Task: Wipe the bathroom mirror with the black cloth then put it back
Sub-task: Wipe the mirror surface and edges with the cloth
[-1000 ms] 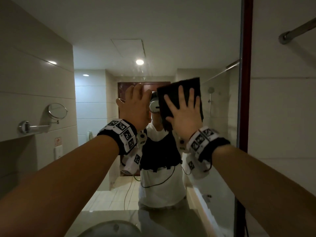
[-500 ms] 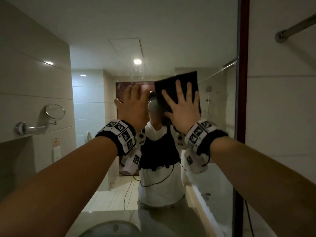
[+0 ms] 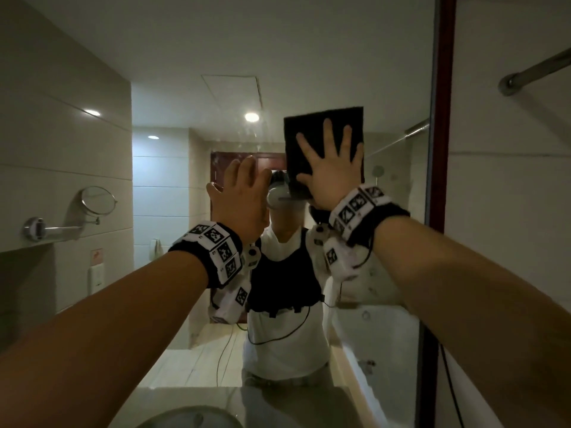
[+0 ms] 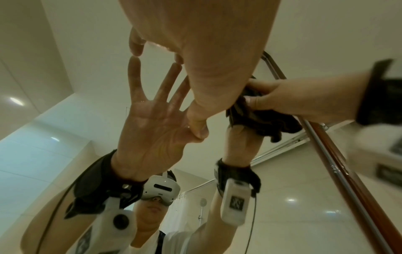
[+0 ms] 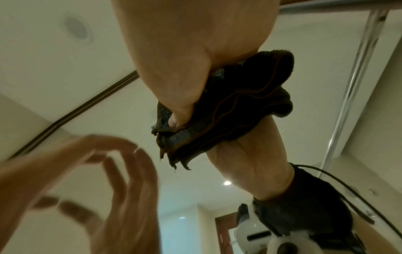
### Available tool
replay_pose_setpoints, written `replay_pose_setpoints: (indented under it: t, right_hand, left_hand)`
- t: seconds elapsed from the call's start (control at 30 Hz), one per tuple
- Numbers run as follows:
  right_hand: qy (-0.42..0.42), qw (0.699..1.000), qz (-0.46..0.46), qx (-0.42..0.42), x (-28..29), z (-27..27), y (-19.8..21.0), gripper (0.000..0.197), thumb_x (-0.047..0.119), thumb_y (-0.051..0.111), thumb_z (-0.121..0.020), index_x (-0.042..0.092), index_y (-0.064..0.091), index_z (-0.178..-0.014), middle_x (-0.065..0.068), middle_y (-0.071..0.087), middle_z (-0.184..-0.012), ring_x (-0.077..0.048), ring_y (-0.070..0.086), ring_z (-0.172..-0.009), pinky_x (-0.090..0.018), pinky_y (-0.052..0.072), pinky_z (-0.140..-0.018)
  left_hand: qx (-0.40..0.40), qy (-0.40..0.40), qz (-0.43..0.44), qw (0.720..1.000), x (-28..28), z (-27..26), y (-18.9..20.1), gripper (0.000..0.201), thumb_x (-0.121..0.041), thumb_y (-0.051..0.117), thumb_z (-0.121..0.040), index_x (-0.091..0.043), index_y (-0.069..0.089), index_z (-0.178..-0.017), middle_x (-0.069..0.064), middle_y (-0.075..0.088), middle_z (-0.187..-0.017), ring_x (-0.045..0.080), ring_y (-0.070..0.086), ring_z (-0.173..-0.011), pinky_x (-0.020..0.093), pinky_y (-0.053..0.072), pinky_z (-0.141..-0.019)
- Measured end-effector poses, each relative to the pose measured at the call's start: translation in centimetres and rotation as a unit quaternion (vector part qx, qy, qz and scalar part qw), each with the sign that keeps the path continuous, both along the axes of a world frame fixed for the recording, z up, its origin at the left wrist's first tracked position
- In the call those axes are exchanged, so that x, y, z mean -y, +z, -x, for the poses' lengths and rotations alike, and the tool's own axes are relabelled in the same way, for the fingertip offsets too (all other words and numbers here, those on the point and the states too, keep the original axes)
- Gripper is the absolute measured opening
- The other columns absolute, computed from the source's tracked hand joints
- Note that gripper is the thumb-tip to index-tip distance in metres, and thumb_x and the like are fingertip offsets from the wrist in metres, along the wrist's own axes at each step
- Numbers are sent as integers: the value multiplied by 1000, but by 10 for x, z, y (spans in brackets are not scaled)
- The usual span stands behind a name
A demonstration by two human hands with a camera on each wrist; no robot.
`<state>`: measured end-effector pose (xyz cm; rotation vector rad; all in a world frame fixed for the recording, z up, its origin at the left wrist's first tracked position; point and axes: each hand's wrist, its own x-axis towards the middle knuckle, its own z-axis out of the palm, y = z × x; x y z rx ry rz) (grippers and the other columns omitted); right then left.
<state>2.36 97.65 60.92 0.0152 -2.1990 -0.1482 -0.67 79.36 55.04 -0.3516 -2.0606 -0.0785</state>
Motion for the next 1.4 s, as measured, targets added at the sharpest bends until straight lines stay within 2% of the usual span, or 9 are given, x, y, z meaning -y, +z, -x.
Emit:
replay_pose_setpoints:
  t: [0.07,0.17,0.5,0.63,0.73,1.0,1.2,1.33,1.4]
  right_hand:
    - [1,1000,10,3,-1,-1,25,80,54,47,-96,44,-6,-154,-8,-23,-163,-44,-18,-147,-65,-2,-118]
    - [7,1000,14,-6,-2,-2,25,79,54,48,-96,44,-3,-155,-8,-22,-163,-43,-18,-148,-65,-2,-118]
    - [3,999,-51,-1,-10,-3,-75,83,59,47,-94,44,-8,-154,-8,-26,-162,-43,-22,-147,-63,-6,-118]
    - [-3,997,-69,17,-25,-5,-91,83,61,47,-94,47,-11,-152,-5,-28,-161,-41,-23,-147,-62,-6,-118]
    - [4,998,-56,20,-35,-9,-92,83,59,47,-94,47,-11,-152,-4,-28,-161,-40,-23,-147,-62,-6,-118]
    - [4,1000,21,14,-79,-17,-86,81,59,43,-95,49,-14,-151,-2,-32,-160,-39,-25,-147,-62,-4,-119]
    - [-5,999,53,5,-121,-23,-87,78,58,42,-97,49,-13,-151,-3,-33,-159,-39,-25,-147,-61,-4,-119]
    - [7,998,59,-5,-129,-20,-76,77,58,43,-96,48,-10,-152,-3,-31,-160,-39,-25,-146,-61,-6,-119]
    - [14,997,69,-16,-131,-18,-66,77,58,44,-96,48,-8,-153,-3,-30,-161,-40,-24,-146,-60,-6,-119]
  left_hand:
    - [-1,1,3,1000,0,2,0,88,-39,78,-66,-31,33,-141,6,18,-157,35,17,-144,70,39,-93]
    - [1,4,3,1000,1,2,-1,89,-40,78,-66,-32,32,-142,5,17,-158,34,16,-145,69,38,-95]
    - [6,6,-3,1000,-5,-5,0,80,-40,72,-75,-30,31,-143,5,16,-158,33,15,-145,67,39,-95]
    - [10,17,5,1000,-3,-9,1,84,-41,77,-71,-29,33,-141,6,20,-156,34,19,-144,67,42,-93]
    - [18,27,14,999,-6,-16,5,81,-40,76,-73,-27,35,-141,7,24,-154,34,22,-141,67,42,-92]
    - [22,18,-25,999,-11,-30,19,56,-49,54,-87,-29,42,-138,4,41,-144,32,36,-133,61,39,-94]
    - [8,38,-30,999,-20,-29,26,57,-43,71,-77,-27,50,-128,9,46,-131,37,44,-119,59,40,-92]
    - [-18,34,-22,999,-18,-25,35,66,-42,76,-73,-28,45,-129,11,34,-142,42,31,-133,67,35,-94]
    - [-23,41,-15,999,-16,-23,39,72,-41,79,-68,-32,41,-129,8,32,-144,43,32,-134,68,36,-92]
